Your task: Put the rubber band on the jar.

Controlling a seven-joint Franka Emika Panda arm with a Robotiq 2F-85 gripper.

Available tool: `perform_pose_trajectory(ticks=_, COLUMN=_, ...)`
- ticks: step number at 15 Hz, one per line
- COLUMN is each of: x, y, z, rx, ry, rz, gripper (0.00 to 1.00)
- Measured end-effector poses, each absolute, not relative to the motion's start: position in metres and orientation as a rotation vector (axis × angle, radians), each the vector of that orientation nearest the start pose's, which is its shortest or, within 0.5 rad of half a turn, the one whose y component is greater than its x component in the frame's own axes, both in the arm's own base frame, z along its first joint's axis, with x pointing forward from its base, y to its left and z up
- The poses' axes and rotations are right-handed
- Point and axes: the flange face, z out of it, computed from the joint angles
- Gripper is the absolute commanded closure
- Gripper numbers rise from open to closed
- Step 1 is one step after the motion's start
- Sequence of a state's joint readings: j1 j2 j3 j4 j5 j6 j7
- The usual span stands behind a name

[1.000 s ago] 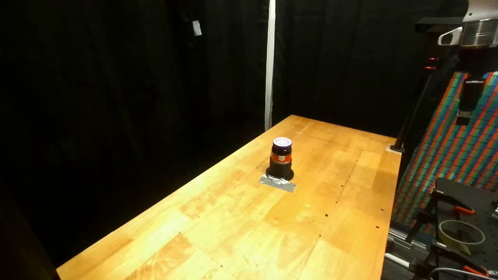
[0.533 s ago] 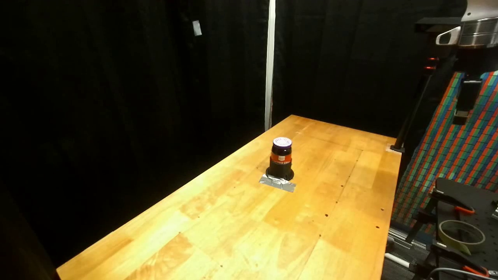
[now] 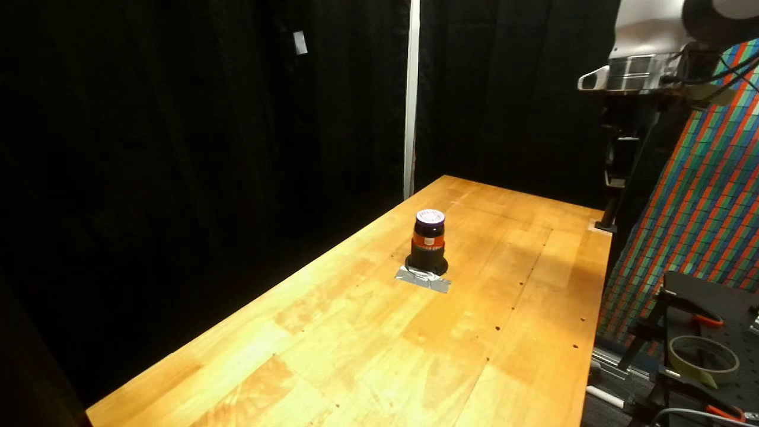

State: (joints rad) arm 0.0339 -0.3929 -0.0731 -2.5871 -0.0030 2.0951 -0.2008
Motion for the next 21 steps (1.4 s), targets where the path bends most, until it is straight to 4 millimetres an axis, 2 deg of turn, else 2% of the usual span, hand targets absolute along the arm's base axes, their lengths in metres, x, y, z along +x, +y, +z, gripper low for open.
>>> perform_pose_trajectory(ticks=7, x=0.52, y=0.024, z=0.352, rx=-2.973, ry=-0.369, rz=0.115, gripper=0.0)
perform_pose_trajectory(ticks=11, x=0.594, y=0.048, z=0.324, rx=-2.965, ry=-0.443, rz=0.063, gripper=0.0)
perform_pose_trajectory(ticks=14, x=0.64, y=0.063, z=0.302, rx=-2.959, ry=-0.481, rz=0.031, gripper=0.0)
perform_pose_trajectory(ticks=17, x=0.675, y=0.072, z=0.286, rx=-2.958, ry=-0.511, rz=-0.001, gripper=0.0)
perform_pose_trajectory(ticks=21, x=0.7, y=0.083, z=0.273, rx=-2.944, ry=-0.529, rz=0.021, gripper=0.0)
